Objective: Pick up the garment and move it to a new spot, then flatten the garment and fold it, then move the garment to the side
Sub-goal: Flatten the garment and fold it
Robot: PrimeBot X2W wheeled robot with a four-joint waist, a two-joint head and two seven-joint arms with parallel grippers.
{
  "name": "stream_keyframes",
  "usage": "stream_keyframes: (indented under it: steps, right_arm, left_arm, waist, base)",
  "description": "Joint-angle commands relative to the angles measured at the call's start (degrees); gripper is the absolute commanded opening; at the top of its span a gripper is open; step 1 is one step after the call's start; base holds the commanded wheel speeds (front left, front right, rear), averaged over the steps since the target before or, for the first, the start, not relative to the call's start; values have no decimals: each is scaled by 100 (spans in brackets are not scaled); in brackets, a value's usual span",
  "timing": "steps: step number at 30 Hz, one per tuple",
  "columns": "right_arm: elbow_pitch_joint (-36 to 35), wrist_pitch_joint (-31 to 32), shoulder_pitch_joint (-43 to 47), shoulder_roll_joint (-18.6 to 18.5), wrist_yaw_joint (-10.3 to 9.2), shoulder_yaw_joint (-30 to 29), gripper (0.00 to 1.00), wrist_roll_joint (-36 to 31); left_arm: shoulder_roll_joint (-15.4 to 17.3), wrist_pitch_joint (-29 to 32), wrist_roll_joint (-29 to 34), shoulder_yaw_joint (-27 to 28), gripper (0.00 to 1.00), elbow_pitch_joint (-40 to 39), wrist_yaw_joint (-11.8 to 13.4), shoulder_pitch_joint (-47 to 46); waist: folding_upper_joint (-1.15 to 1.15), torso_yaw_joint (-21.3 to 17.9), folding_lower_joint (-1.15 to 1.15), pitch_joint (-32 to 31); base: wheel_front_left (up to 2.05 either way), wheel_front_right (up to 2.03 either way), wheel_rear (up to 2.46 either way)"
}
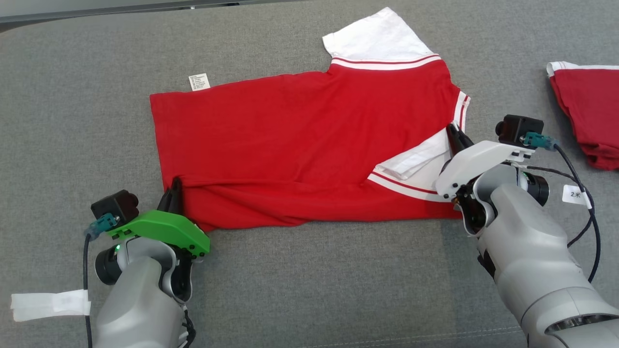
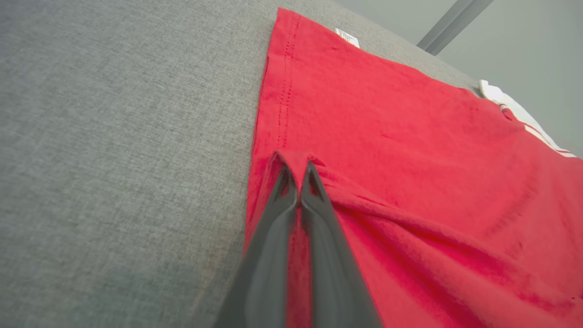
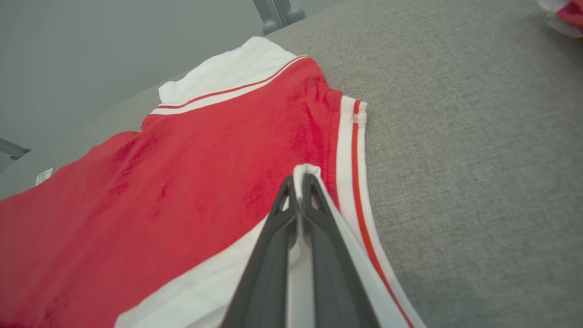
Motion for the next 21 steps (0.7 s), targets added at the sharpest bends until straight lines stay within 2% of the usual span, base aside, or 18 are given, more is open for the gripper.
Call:
stream_keyframes:
  steps: [1, 3, 4, 5, 6, 7, 8, 9, 16, 21]
  right_arm:
    - [96, -71, -97, -12, 2, 22, 0, 41]
    - [196, -159, -202, -12, 2, 47, 0, 69]
    - [244, -194, -240, -11, 2, 75, 11, 75]
    - [280, -224, -264, -11, 2, 97, 41, 103]
    - [295, -254, -285, -11, 2, 132, 100, 141]
    - [295, -254, -285, -11, 2, 132, 100, 141]
    - [297, -277, -297, -10, 2, 172, 100, 177]
    - [281, -293, -300, -10, 2, 234, 100, 224]
    - [58, -381, -270, -11, 2, 607, 100, 483]
    - [-380, -388, -179, -34, 2, 661, 100, 591]
  left_arm:
    - [-3, -29, 77, 29, 0, 9, -24, -94]
    - [-8, -29, 117, 39, 0, 23, -30, -98]
    - [-13, -29, 136, 40, 0, 29, -32, -105]
    - [-17, -29, 150, 46, 18, 32, -35, -115]
    - [-23, -29, 161, 52, 40, 29, -38, -123]
    - [-23, -29, 161, 52, 40, 29, -38, -123]
    - [-28, -29, 172, 58, 73, 20, -41, -124]
    - [-33, -29, 189, 63, 100, 2, -46, -115]
    - [-40, -24, 337, 269, 100, -443, -60, 214]
    - [18, -24, 489, 431, 100, -957, -70, 642]
  waist:
    - [-1, 7, -1, 11]
    - [-1, 17, -1, 16]
    - [-1, 24, -1, 17]
    - [-1, 32, -1, 16]
    - [-1, 40, -1, 13]
    - [-1, 40, -1, 13]
    - [-1, 45, -1, 9]
    - [-1, 50, -1, 4]
    - [-1, 37, -1, -22]
    - [-1, 33, -1, -88]
  base:
    - [0, 0, 0]
    - [0, 0, 0]
    - [0, 0, 0]
    - [0, 0, 0]
    - [0, 0, 0]
    - [0, 0, 0]
    - [0, 0, 0]
    - [0, 0, 0]
    - [0, 0, 0]
    - [0, 0, 0]
